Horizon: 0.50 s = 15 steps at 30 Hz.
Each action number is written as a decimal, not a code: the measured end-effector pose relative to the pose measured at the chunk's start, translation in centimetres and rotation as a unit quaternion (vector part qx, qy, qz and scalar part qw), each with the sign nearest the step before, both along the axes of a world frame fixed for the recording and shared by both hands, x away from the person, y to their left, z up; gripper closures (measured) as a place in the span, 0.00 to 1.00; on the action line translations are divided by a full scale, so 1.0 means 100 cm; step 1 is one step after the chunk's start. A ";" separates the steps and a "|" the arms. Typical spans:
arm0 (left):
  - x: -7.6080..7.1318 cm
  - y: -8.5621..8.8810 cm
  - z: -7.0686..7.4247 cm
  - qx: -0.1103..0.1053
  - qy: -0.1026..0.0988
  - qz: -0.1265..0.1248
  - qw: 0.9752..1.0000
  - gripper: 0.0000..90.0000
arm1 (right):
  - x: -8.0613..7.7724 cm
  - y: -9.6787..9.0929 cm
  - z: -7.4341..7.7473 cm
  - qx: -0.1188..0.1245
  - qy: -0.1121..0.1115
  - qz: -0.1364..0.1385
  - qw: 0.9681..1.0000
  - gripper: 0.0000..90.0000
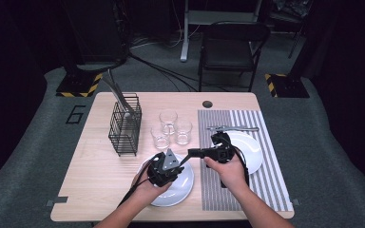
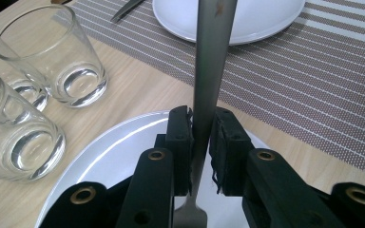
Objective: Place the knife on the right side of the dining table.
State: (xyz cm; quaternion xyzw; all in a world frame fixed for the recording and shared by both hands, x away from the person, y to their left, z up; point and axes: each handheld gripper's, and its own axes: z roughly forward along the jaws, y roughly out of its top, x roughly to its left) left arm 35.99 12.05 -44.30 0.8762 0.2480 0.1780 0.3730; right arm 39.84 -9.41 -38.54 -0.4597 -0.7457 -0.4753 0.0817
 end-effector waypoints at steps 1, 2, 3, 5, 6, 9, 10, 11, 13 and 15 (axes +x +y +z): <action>0.000 0.000 0.000 0.000 0.000 0.001 1.000 0.87 | 0.000 -0.002 0.001 0.001 -0.001 0.000 1.000 0.97; 0.001 0.001 0.000 -0.004 0.002 0.000 1.000 0.87 | 0.000 -0.003 0.002 0.003 0.000 0.000 1.000 0.97; 0.001 0.001 0.001 -0.007 0.003 -0.001 1.000 0.88 | 0.000 -0.005 0.003 0.004 0.001 -0.002 1.000 0.97; 0.001 0.001 0.001 -0.009 0.003 0.000 1.000 0.88 | 0.000 -0.008 0.003 0.005 0.002 -0.001 1.000 0.97; 0.001 0.002 0.001 -0.009 0.003 -0.002 1.000 0.88 | -0.001 -0.009 0.004 0.005 0.002 -0.002 1.000 0.97; 0.002 0.002 0.002 -0.013 0.006 -0.001 1.000 0.89 | -0.001 -0.013 0.004 0.011 0.002 0.002 1.000 0.97; 0.002 0.002 0.002 -0.015 0.006 0.000 1.000 0.89 | -0.001 -0.015 0.004 0.013 0.003 0.002 1.000 0.97; 0.002 0.002 0.002 -0.018 0.006 0.001 1.000 0.89 | -0.002 -0.016 0.003 0.013 0.002 0.001 1.000 0.97; 0.002 0.001 0.002 -0.016 0.008 -0.002 1.000 0.88 | -0.002 -0.019 0.003 0.019 0.006 -0.001 1.000 0.97; 0.002 0.000 0.002 -0.016 0.006 -0.003 1.000 0.87 | -0.002 -0.023 0.002 0.025 0.009 -0.005 1.000 0.97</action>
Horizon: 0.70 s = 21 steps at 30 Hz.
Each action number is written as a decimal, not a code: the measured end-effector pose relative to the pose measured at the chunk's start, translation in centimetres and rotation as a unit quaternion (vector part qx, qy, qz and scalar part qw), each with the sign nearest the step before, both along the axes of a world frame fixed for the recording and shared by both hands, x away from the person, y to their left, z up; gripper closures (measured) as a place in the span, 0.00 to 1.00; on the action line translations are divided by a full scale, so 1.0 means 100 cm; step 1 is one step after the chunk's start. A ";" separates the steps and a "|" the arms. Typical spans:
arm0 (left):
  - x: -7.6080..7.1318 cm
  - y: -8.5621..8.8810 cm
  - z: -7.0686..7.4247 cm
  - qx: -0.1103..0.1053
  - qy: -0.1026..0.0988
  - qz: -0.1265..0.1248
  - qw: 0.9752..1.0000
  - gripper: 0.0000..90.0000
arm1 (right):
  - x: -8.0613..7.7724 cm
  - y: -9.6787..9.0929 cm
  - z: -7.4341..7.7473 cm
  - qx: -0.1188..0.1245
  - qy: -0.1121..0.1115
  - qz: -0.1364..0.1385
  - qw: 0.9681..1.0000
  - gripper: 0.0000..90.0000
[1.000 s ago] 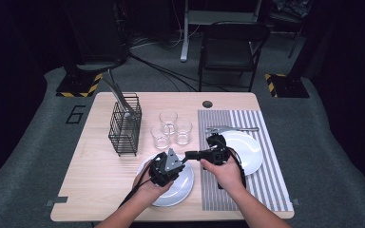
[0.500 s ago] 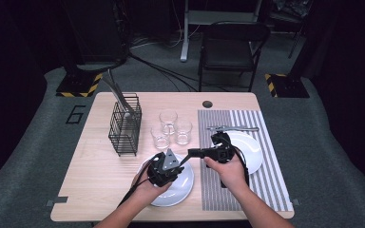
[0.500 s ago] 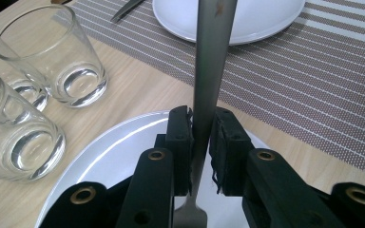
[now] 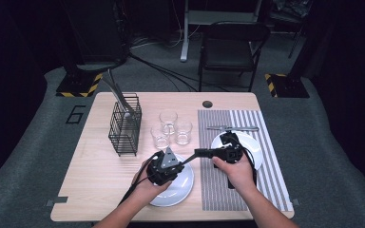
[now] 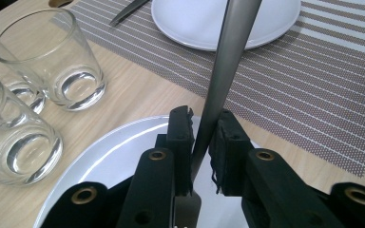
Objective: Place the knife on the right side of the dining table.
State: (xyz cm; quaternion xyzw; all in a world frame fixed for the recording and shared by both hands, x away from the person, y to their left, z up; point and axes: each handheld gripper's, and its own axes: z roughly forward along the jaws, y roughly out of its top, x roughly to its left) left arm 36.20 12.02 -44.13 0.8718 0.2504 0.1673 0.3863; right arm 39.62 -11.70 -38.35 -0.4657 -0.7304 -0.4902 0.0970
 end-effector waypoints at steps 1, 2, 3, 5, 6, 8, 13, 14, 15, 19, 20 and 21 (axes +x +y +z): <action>0.000 0.000 0.000 0.001 0.003 -0.003 1.000 0.86 | -0.001 -0.002 0.000 0.002 0.007 -0.003 1.000 0.97; 0.000 -0.001 0.000 -0.001 0.005 -0.003 1.000 0.86 | -0.001 -0.005 0.000 0.005 0.010 -0.008 1.000 0.97; 0.001 -0.001 0.000 -0.003 0.006 -0.004 1.000 0.84 | -0.001 -0.008 0.000 0.009 0.011 -0.011 1.000 0.97; 0.001 -0.001 0.000 -0.007 0.008 -0.003 1.000 0.82 | -0.002 -0.013 0.000 0.013 0.011 -0.019 1.000 0.97; 0.001 -0.001 0.001 -0.008 0.011 -0.004 1.000 0.82 | -0.002 -0.016 0.000 0.016 0.011 -0.022 1.000 0.97; 0.002 -0.001 0.002 -0.007 0.011 -0.007 1.000 0.80 | -0.003 -0.022 0.001 0.022 0.013 -0.028 0.999 0.97; 0.003 -0.002 0.001 -0.013 0.016 -0.008 1.000 0.77 | -0.005 -0.035 0.003 0.031 0.014 -0.038 0.999 0.97; 0.003 -0.002 0.001 -0.014 0.016 -0.009 1.000 0.76 | -0.006 -0.038 0.003 0.031 0.016 -0.042 0.999 0.97; 0.003 -0.002 0.001 -0.013 0.015 -0.010 1.000 0.75 | -0.007 -0.039 0.004 0.031 0.016 -0.044 0.998 0.97; 0.003 -0.001 0.001 -0.019 0.015 -0.008 1.000 0.74 | -0.010 -0.049 0.005 0.032 0.016 -0.057 0.998 0.97; 0.003 -0.001 0.002 -0.020 0.018 -0.013 1.000 0.74 | -0.010 -0.051 0.005 0.032 0.015 -0.059 0.998 0.97; 0.002 -0.001 0.002 -0.021 0.019 -0.013 1.000 0.73 | -0.011 -0.053 0.005 0.033 0.014 -0.062 0.997 0.97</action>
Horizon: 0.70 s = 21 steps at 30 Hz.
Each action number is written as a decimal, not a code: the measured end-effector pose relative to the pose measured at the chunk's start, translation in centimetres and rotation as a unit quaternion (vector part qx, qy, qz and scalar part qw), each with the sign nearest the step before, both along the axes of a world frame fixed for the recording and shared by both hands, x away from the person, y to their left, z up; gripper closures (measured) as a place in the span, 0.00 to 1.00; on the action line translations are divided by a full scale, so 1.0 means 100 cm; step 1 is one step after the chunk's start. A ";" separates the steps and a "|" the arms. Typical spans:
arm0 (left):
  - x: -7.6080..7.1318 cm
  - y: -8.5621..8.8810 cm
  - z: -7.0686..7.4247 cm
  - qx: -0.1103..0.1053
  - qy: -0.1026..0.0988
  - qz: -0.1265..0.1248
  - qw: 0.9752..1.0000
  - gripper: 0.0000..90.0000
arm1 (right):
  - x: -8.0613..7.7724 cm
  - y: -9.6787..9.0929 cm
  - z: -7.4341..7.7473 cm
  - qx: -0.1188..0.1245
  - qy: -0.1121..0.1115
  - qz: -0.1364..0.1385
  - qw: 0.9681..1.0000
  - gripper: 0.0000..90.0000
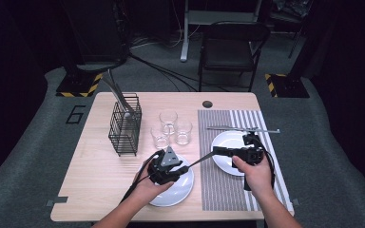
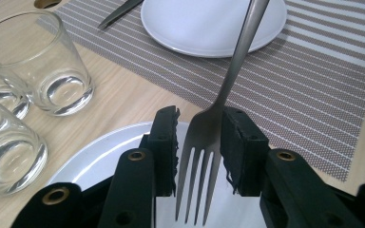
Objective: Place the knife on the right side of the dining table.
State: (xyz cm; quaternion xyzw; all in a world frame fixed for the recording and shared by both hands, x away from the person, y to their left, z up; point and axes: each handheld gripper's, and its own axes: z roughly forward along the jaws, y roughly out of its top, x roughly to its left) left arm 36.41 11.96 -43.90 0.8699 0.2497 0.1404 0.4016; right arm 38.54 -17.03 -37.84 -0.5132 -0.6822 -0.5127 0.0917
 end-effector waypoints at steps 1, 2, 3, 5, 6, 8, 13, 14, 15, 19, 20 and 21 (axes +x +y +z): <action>0.000 0.000 0.000 0.000 0.000 -0.002 1.000 0.73 | -0.001 -0.002 0.000 0.000 0.000 -0.004 1.000 0.97; -0.001 -0.001 0.000 -0.002 -0.003 -0.001 1.000 0.73 | -0.001 -0.004 0.000 0.000 -0.001 -0.006 1.000 0.97; -0.001 -0.001 0.000 -0.001 -0.005 -0.001 1.000 0.73 | -0.002 -0.006 0.000 0.001 -0.002 -0.008 1.000 0.97; -0.001 0.000 0.000 -0.003 -0.001 -0.003 1.000 0.72 | -0.003 -0.011 0.001 0.001 -0.003 -0.013 1.000 0.97; -0.001 0.000 0.000 0.000 0.000 -0.005 1.000 0.72 | -0.004 -0.013 0.001 0.001 -0.004 -0.015 1.000 0.97; -0.001 0.001 0.000 -0.004 -0.003 -0.001 1.000 0.72 | -0.006 -0.018 0.001 0.003 -0.005 -0.020 1.000 0.97; 0.000 0.002 0.000 -0.006 -0.001 0.002 1.000 0.71 | -0.009 -0.030 0.001 0.004 -0.009 -0.034 0.999 0.97; 0.000 0.003 0.000 -0.007 0.001 0.002 1.000 0.71 | -0.009 -0.032 0.001 0.005 -0.009 -0.035 0.999 0.97; 0.001 0.003 0.001 -0.006 0.001 0.001 1.000 0.71 | -0.009 -0.034 0.001 0.006 -0.010 -0.037 0.999 0.97; 0.002 0.005 0.001 -0.004 0.000 0.005 1.000 0.71 | -0.012 -0.041 0.000 0.006 -0.010 -0.045 0.999 0.97; 0.002 0.005 0.001 -0.008 0.001 0.007 1.000 0.71 | -0.013 -0.042 0.000 0.006 -0.009 -0.047 0.999 0.97; 0.002 0.006 0.001 -0.009 0.002 0.008 1.000 0.71 | -0.014 -0.044 0.000 0.007 -0.011 -0.049 0.999 0.97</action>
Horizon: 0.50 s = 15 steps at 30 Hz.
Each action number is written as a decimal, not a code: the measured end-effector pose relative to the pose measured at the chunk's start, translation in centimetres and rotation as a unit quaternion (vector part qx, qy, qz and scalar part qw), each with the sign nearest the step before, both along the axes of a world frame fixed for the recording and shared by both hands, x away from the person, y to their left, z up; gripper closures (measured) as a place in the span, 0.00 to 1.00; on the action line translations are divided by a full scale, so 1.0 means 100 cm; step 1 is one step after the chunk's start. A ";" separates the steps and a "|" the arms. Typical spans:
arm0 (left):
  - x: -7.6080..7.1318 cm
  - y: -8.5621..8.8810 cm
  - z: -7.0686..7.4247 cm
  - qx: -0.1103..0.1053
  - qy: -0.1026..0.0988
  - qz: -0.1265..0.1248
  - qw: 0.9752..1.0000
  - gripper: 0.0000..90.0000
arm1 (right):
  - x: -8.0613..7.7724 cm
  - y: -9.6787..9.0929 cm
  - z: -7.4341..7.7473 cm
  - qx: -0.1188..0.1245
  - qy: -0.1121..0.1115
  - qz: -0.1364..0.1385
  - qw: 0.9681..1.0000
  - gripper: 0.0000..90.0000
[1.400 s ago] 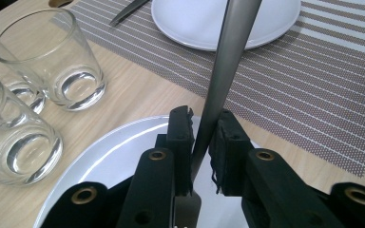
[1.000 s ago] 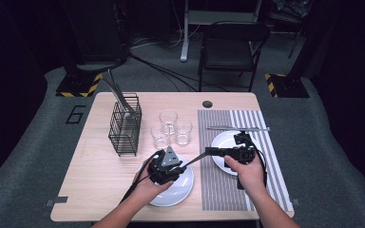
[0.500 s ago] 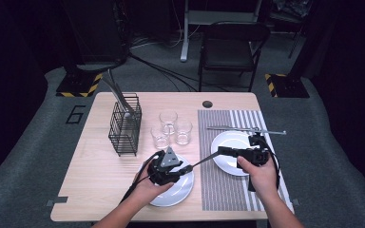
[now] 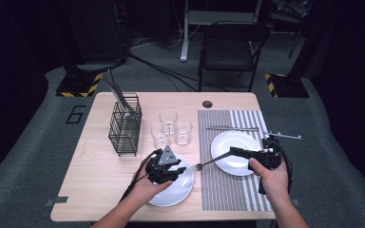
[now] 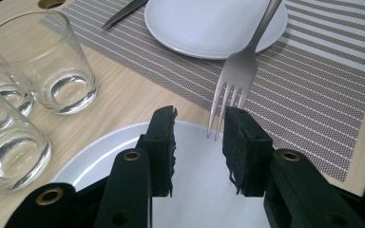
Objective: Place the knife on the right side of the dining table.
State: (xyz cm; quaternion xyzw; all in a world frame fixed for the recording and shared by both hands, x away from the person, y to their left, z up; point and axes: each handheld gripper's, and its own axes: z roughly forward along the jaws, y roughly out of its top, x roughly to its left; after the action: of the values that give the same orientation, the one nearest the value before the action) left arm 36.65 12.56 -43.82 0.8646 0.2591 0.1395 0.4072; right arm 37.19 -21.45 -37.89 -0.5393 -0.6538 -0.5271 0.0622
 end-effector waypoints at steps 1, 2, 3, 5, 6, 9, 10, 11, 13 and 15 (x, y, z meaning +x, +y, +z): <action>0.001 0.001 0.000 0.001 0.000 0.000 1.000 0.71 | -0.001 -0.001 0.000 0.001 -0.002 -0.003 1.000 0.97; 0.001 0.002 0.000 -0.002 0.001 0.003 1.000 0.71 | -0.001 -0.003 0.000 0.001 -0.002 -0.003 1.000 0.97; 0.001 0.002 0.000 -0.006 0.003 0.006 1.000 0.71 | -0.002 -0.004 0.000 0.000 0.000 -0.006 1.000 0.97; 0.003 0.005 0.001 -0.006 0.004 0.007 1.000 0.71 | -0.003 -0.007 0.000 0.000 -0.003 -0.009 1.000 0.97; 0.003 0.005 0.001 -0.008 0.002 0.009 1.000 0.71 | -0.004 -0.009 0.000 0.002 0.000 -0.013 1.000 0.97; 0.004 0.008 0.002 -0.012 0.005 0.014 1.000 0.71 | -0.006 -0.013 0.000 0.003 -0.003 -0.017 1.000 0.97; 0.005 0.009 0.002 -0.014 0.005 0.016 1.000 0.71 | -0.007 -0.014 -0.001 0.002 -0.002 -0.018 1.000 0.97; 0.005 0.010 0.002 -0.014 0.003 0.020 1.000 0.70 | -0.007 -0.015 -0.001 0.003 -0.002 -0.020 1.000 0.97; 0.006 0.012 0.002 -0.018 0.004 0.023 1.000 0.70 | -0.009 -0.018 -0.001 0.002 -0.002 -0.022 1.000 0.97; 0.007 0.014 0.003 -0.021 0.006 0.026 0.999 0.70 | -0.011 -0.021 -0.001 0.002 -0.003 -0.026 1.000 0.97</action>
State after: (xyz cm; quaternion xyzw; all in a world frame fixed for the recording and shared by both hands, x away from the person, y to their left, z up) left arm 37.35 14.00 -43.54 0.8496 0.2867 0.1398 0.4200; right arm 36.12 -23.59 -38.02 -0.5546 -0.6386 -0.5314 0.0469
